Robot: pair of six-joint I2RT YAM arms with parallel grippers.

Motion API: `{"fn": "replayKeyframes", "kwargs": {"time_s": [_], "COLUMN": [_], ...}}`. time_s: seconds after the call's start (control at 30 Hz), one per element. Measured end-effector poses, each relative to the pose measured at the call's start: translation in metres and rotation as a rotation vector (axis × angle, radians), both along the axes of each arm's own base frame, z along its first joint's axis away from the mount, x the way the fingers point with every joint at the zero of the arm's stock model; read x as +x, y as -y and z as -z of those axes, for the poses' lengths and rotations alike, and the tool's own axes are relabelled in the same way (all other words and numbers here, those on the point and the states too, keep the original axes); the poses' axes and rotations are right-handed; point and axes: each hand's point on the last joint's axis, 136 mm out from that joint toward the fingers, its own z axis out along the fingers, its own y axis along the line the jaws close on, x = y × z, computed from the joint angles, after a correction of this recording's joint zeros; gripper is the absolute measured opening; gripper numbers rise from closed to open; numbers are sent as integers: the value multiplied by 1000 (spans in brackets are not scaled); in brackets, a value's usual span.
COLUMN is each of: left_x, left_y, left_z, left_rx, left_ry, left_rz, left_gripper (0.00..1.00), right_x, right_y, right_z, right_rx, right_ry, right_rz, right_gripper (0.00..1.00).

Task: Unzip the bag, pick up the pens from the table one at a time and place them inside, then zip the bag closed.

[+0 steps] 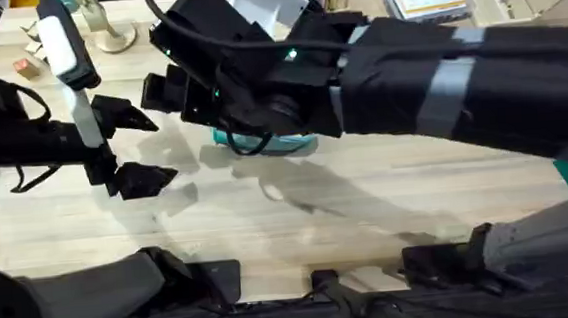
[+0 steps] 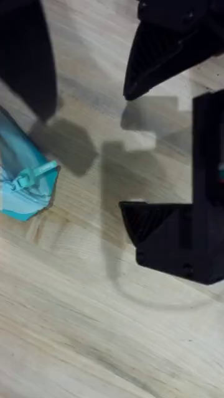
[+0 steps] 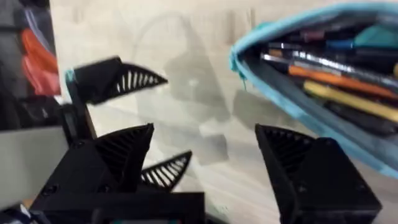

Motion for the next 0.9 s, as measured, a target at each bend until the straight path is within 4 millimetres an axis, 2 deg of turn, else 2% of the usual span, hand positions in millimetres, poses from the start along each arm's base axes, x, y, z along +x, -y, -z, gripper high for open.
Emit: {"fn": "replayKeyframes", "kwargs": {"time_s": [0.37,0.9], "left_x": [0,0], "left_y": [1,1], "left_z": [-1,-1], "left_rx": [-3,-4], "left_ry": [3,3], "left_rz": [2,2], "left_gripper": [992,994], "right_x": [16,38], "right_y": [-12,-12], "right_z": [13,53], "right_rx": [14,-66], "right_ry": [39,89], "right_rz": [35,112], "right_gripper": [998,998]}}
